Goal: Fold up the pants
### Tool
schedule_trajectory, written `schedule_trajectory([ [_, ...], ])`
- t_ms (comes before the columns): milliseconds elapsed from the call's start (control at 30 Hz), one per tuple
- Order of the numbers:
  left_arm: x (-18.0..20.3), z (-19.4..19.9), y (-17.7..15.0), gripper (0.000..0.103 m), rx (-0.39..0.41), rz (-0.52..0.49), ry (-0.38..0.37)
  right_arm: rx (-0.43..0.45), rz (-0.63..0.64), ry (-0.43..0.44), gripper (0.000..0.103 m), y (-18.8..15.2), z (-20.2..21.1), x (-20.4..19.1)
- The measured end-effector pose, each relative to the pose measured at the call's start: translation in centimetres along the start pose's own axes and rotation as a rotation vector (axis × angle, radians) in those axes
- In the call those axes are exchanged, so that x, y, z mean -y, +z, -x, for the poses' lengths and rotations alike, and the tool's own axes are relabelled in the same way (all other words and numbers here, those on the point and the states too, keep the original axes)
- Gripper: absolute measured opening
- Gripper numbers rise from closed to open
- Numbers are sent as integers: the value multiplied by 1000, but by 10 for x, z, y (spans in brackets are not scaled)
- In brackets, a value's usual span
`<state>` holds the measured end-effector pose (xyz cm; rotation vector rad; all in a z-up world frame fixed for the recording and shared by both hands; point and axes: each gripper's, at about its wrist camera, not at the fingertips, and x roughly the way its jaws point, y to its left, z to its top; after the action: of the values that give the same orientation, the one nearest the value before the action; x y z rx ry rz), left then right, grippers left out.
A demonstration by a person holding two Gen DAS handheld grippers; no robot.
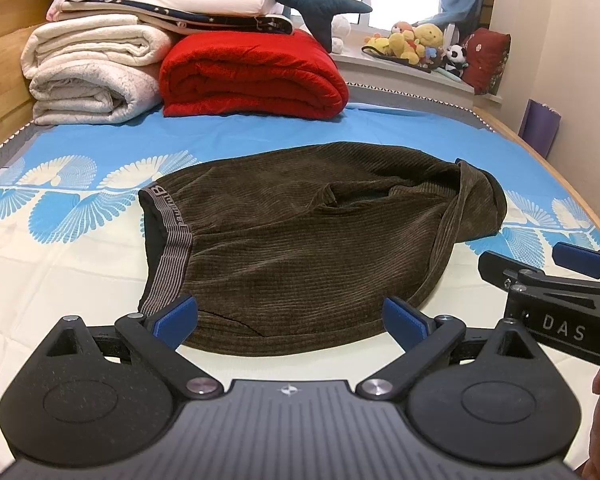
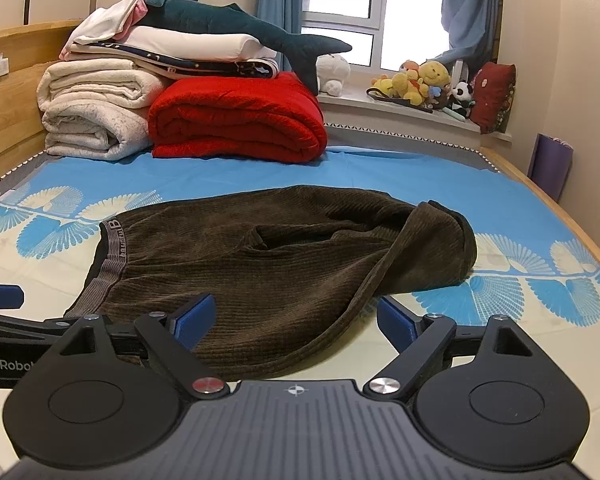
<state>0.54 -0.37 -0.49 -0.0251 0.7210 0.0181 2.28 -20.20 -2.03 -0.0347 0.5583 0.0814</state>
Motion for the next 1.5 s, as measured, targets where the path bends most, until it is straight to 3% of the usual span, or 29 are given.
schedule_trajectory([
  [100, -7, 2, 4, 97, 1, 15, 5, 6, -5, -10, 70, 1, -1, 2],
  [133, -12, 3, 6, 88, -8, 30, -7, 15, -19, -12, 57, 2, -1, 5],
  [167, -18, 2, 11, 67, -28, 41, -23, 22, -29, -16, 46, 4, -1, 9],
  [200, -29, 0, 20, 53, -55, 54, -49, 31, -44, -20, 41, 6, -2, 15],
  [233, -39, -2, 29, 28, -66, 60, -75, 43, -61, -25, 34, 10, -4, 22],
  [267, -53, -5, 42, 18, -78, 70, -96, 55, -79, -29, 32, 15, -8, 31],
  [367, -94, -26, 77, 17, -141, 104, -113, 82, -123, -46, 32, 31, -27, 61],
  [467, -134, -65, 92, 17, -203, 141, -127, 43, -206, -43, 33, 42, -59, 92],
  [533, -161, -91, 80, 17, -201, 180, -107, 7, -236, -35, 38, 45, -86, 108],
  [600, -180, -126, 62, 17, -373, 227, -12, -79, -244, -45, 39, 39, -119, 117],
  [700, -192, -150, 53, 19, -418, 252, -35, -176, -259, -53, 46, 30, -162, 124],
  [800, -195, -170, 51, 23, -439, 221, 19, -219, -261, -71, 56, 25, -198, 127],
  [833, -198, -174, 47, 34, -423, 231, 27, -220, -257, -79, 60, 25, -206, 128],
  [867, -204, -179, 44, 52, -415, 250, 21, -231, -253, -88, 65, 22, -217, 127],
  [900, -206, -184, 43, 59, -438, 260, 28, -238, -254, -93, 67, 21, -226, 127],
  [1033, -212, -206, 36, 76, -446, 283, 35, -274, -234, -84, 67, 16, -260, 124],
  [1100, -209, -223, 32, 76, -491, 289, 22, -290, -218, -79, 66, 12, -271, 121],
  [1133, -208, -224, 30, 76, -492, 290, 8, -300, -213, -83, 60, 11, -276, 120],
  [1167, -204, -228, 29, 75, -498, 285, -4, -312, -211, -91, 41, 10, -278, 120],
  [1200, -199, -229, 27, 75, -507, 263, -7, -329, -214, -97, 31, 10, -282, 122],
  [1233, -191, -230, 26, 70, -497, 220, -9, -342, -225, -99, 9, 10, -283, 124],
  [1267, -182, -229, 26, 59, -481, 166, -23, -344, -244, -104, 8, 12, -281, 129],
  [1300, -173, -226, 26, 56, -466, 101, -13, -333, -263, -107, 8, 15, -276, 132],
  [1367, -165, -218, 27, 39, -443, 25, -10, -287, -292, -117, 7, 25, -258, 140],
  [1433, -168, -200, 37, 29, -404, 47, -39, -236, -312, -123, 7, 38, -232, 149],
  [1467, -170, -187, 44, 16, -369, 59, -49, -208, -328, -112, 7, 45, -214, 155],
  [1500, -169, -178, 51, 15, -331, 69, -69, -184, -337, -100, 7, 50, -198, 159],
])
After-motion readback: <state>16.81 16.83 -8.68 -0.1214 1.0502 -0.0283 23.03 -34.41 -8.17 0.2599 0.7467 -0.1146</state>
